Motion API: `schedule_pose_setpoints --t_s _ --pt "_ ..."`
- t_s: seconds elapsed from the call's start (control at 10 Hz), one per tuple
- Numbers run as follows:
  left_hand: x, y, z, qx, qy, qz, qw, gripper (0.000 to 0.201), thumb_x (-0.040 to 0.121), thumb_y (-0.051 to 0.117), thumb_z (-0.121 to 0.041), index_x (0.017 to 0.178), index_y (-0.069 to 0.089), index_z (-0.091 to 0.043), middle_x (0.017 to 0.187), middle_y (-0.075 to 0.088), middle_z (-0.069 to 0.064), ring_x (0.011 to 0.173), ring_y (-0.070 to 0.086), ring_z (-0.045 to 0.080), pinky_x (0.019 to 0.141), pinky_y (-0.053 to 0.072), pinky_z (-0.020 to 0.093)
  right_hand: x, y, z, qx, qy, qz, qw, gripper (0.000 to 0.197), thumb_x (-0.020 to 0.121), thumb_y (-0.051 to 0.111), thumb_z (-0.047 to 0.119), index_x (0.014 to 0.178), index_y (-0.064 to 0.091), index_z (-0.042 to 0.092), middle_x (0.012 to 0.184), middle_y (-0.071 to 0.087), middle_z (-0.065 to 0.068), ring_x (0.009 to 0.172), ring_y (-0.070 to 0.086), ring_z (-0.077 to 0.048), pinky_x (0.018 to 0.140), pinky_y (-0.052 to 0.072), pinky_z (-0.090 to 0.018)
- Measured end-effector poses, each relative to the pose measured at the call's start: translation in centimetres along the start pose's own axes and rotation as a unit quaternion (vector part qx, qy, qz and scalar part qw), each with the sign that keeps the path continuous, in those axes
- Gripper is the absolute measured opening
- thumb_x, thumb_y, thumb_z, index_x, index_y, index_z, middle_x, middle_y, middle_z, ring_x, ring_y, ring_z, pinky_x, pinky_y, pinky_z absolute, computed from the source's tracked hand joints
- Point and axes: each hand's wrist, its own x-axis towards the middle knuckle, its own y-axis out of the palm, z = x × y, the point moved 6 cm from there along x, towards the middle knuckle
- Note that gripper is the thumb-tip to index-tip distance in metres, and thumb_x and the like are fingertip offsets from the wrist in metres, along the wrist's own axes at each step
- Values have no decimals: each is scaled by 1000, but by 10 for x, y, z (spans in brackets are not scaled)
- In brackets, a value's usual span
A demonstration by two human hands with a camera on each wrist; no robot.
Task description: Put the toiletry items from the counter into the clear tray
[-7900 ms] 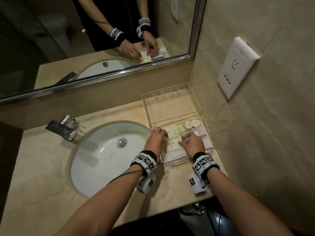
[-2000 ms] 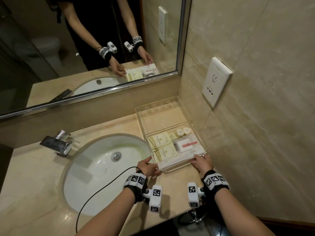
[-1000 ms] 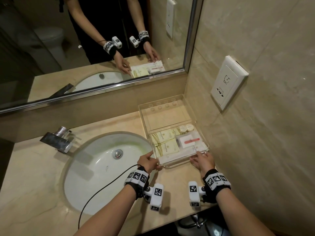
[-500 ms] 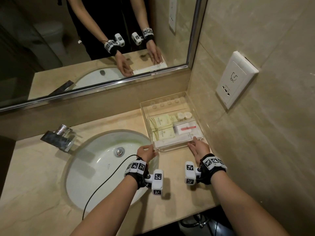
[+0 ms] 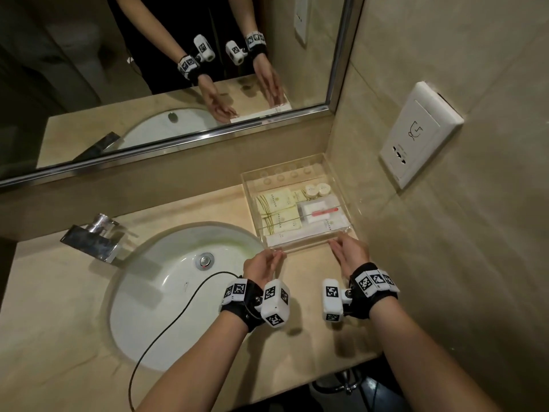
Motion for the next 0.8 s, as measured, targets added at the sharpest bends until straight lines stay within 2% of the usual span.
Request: schedule_pose_setpoints --t_s 0.1,0.2,0.3,0.4,0.5,0.6,0.7,0.8 --pt "4 6 -6 -15 8 7 1000 13 88 53 6 92 62 14 100 66 26 97 67 32 76 59 28 -1 10 5 11 2 1 1000 31 89 57 -5 120 58 -9 114 65 -19 97 67 -22 99 52 -33" --pt "5 13 -14 -35 25 10 999 10 89 47 9 90 57 9 102 62 28 98 65 34 82 58 30 -2 20 12 22 2 8 1000 31 90 53 -8 121 56 -12 115 64 -20 98 64 -23 102 49 -35" --pt "10 13 -19 -62 30 -3 998 23 89 50 8 110 56 15 117 62 29 103 66 35 73 61 30 -1 27 17 20 6 14 1000 33 91 52 -7 123 56 -9 117 64 -18 107 64 -24 103 48 -34" --pt "15 17 -25 -76 25 16 997 42 95 42 4 136 40 10 139 49 26 88 65 21 77 57 22 4 35 20 10 18 25 999 31 90 53 -4 120 59 -7 112 66 -16 108 65 -20 101 50 -30" --pt "18 24 -30 -113 3 33 993 45 96 33 6 140 31 11 148 38 24 83 61 16 84 53 21 7 45 26 -25 14 38 999 30 87 53 -7 115 64 -3 101 64 -9 101 60 -16 103 48 -32" --pt "9 30 -37 -90 4 38 995 45 94 27 8 138 34 11 147 40 23 99 64 19 88 51 22 8 54 34 -41 -5 53 998 43 83 51 -12 123 60 1 123 62 -9 93 50 -16 109 40 -39" --pt "9 30 -38 -70 21 36 997 41 94 30 8 133 41 11 141 49 22 117 60 27 93 50 27 6 54 37 -53 -11 59 997 32 84 50 -12 110 64 2 139 54 -13 98 56 -16 103 44 -28" --pt "11 17 -37 -62 18 1 998 29 93 36 6 121 43 9 117 65 22 105 65 30 88 56 33 9 49 32 -59 -6 76 995 28 92 52 -3 119 58 -3 99 63 -13 87 59 -16 108 44 -38"
